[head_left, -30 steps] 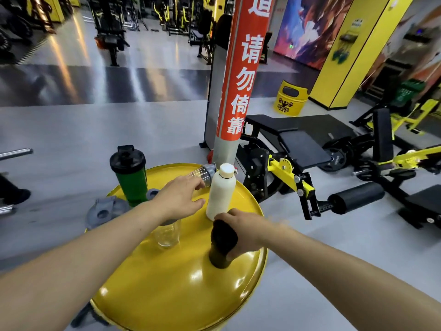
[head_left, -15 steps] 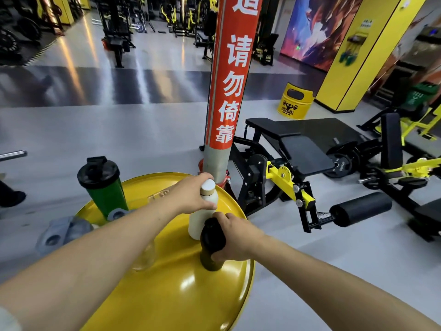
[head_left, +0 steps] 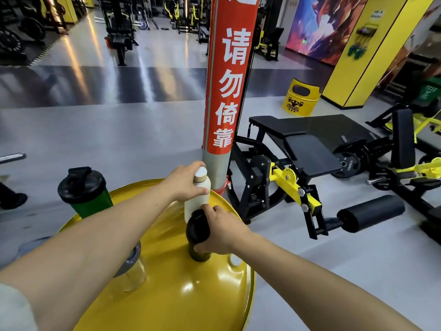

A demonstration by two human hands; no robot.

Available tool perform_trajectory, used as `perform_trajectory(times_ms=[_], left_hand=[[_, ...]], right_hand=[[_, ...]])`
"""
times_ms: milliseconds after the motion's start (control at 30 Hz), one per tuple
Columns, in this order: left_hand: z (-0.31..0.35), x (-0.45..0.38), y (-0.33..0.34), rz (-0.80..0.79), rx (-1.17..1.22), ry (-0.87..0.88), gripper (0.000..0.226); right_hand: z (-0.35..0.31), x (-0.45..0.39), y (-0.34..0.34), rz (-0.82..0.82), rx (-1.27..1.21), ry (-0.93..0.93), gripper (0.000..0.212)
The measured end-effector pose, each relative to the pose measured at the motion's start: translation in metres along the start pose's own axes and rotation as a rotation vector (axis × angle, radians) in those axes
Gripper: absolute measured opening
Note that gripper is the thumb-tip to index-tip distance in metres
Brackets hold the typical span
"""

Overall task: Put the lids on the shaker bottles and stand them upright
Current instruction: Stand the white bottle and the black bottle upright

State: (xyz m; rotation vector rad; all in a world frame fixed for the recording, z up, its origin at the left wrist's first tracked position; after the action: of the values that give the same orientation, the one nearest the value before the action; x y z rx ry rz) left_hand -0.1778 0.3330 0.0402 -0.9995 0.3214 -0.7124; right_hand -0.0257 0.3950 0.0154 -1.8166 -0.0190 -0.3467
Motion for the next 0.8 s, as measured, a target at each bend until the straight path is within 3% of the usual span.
perform_trajectory(times_ms=[533, 633, 800], left_hand=[[-0.013, -0.008, -0.008, -0.075, 0.09, 0.003, 0.107], [-0.026, 0.001, -0.018, -0.062, 0.115, -0.042, 0.101], [-0.056, 0.028, -0.053, 0.026, 0.13, -0.078, 0.067]], right_hand=[[-0.012, -0.016, 0.0, 0.023, 0.006, 0.059, 0.093], [-0.015, -0.014, -0.009, 0.056, 0.031, 0.051, 0.093], [-0.038, -0.012, -0.038, 0.156, 0.033, -0.088, 0.06]])
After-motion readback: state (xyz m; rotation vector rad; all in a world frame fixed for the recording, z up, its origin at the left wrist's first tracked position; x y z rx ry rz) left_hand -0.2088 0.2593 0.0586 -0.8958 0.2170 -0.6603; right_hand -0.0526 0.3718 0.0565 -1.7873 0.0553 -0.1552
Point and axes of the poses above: each hand's wrist, its own x-axis away from the middle knuckle, its own y-axis out of the palm, z = x × y, the point moved 4 cm from there along -x, towards the middle knuckle, and after that the axes turned 1 degree about x, right-handed, at the moved point
